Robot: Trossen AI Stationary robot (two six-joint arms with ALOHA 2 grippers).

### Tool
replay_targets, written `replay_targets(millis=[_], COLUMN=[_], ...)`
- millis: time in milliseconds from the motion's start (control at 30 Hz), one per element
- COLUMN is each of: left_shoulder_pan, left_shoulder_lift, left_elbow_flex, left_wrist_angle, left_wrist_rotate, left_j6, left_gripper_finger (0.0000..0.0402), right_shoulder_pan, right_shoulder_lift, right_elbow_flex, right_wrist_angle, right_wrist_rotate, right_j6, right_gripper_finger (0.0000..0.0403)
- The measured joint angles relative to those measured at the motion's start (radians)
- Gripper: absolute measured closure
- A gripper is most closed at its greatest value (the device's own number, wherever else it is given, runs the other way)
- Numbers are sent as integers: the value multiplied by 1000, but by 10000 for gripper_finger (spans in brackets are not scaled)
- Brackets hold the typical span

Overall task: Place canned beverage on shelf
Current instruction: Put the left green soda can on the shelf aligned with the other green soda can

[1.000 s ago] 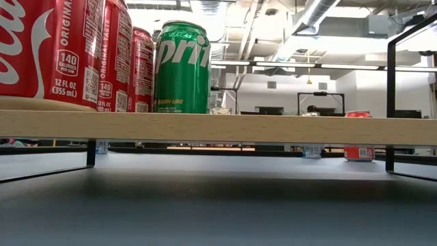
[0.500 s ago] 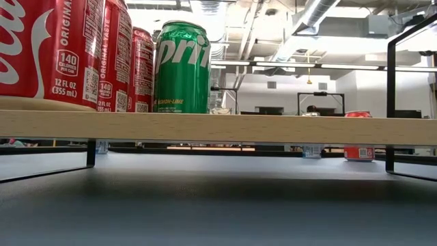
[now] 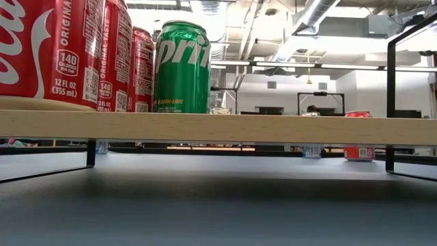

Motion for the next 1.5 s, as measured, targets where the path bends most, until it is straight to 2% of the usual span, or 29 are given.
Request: replay_targets(millis=[67,167,267,433,533,633,833,1067,1167,1333,1500], left_shoulder_pan=[0,-11,-44,-75,-75,-75,-74,-27,-14,-14,-12], left_shoulder_lift=[0,-3,-6,-6,-6,-16,-125,-203,-217,-216,-215], left_elbow_flex=[0,0,-1,-32,-93,-174,-348,-530,-556,-573,-613], left_wrist_angle=[-18,-73,-100,-103,-46,82,241,435,509,513,572], left_wrist_rotate=[-4,-71,-104,-92,-96,-102,-150,-35,-32,-81,-80], left_j6=[-11,-91,-137,-122,-128,-105,-114,-91,-63,-26,1], left_gripper_finger=[90,86,86,86,86,86,86,86,86,86,86], right_shoulder_pan=[1,-10,-43,-72,-65,-47,-23,-13,-13,-13,-13], right_shoulder_lift=[9,21,86,165,192,201,206,212,212,212,212], right_elbow_flex=[3,7,87,264,347,370,376,373,373,373,373], right_wrist_angle=[57,148,242,98,6,-83,-71,-117,-125,-135,-140], right_wrist_rotate=[-7,-22,-33,-129,-157,-159,-149,-147,-141,-131,-131], right_j6=[-8,-19,-35,-99,-99,-101,-100,-75,-65,-55,-55], right_gripper_finger=[403,403,403,403,403,403,403,403,403,403,403])
